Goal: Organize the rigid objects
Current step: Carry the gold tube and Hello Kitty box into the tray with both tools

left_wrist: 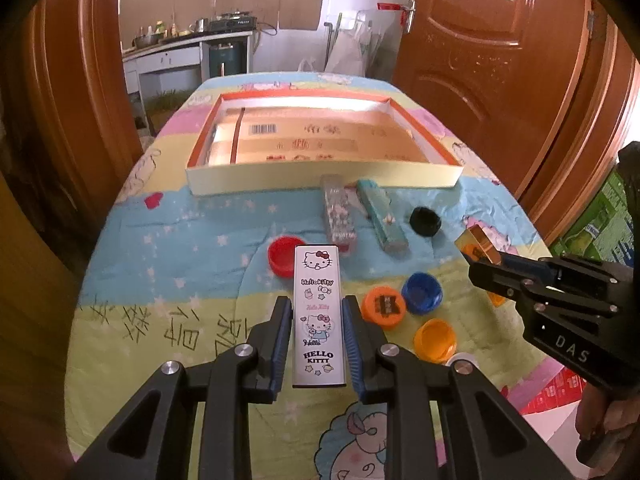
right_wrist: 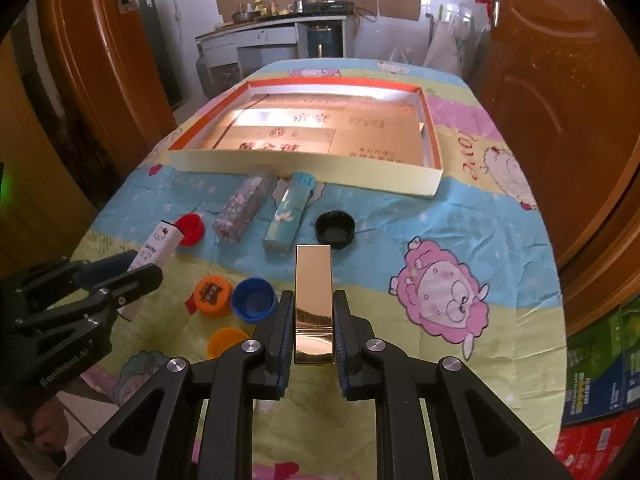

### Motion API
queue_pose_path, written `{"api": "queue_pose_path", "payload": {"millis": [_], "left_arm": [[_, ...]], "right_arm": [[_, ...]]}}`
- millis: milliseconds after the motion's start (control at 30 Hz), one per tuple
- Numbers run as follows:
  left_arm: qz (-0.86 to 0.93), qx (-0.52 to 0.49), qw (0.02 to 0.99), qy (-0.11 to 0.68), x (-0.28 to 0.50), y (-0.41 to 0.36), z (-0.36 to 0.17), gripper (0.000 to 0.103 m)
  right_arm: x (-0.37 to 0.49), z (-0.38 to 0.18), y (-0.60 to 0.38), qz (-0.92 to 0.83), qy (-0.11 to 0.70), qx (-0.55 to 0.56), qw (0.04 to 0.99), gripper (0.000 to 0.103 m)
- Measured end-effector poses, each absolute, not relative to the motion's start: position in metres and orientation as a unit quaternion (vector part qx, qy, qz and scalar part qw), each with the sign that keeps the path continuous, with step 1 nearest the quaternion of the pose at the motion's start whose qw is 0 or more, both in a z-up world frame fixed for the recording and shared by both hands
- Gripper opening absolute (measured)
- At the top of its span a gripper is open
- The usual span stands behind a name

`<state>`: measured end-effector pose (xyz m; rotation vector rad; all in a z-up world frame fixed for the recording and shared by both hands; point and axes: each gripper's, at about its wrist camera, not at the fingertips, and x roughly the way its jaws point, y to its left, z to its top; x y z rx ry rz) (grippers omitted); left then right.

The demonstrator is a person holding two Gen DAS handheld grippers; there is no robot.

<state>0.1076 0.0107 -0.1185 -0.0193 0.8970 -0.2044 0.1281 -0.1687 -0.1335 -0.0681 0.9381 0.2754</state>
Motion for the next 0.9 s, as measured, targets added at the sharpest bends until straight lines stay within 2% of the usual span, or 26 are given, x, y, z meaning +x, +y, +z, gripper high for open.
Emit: {"api": "queue_pose_path", "payload": {"millis": [900], "left_arm": [[-0.089,-0.012,0.916,0.391,0.145,0.024,-0.074,0.026]], "right_arm": [[0.153,-0.093,-0.167,0.121,0.418,-0.02,0.9,0.018]]}}
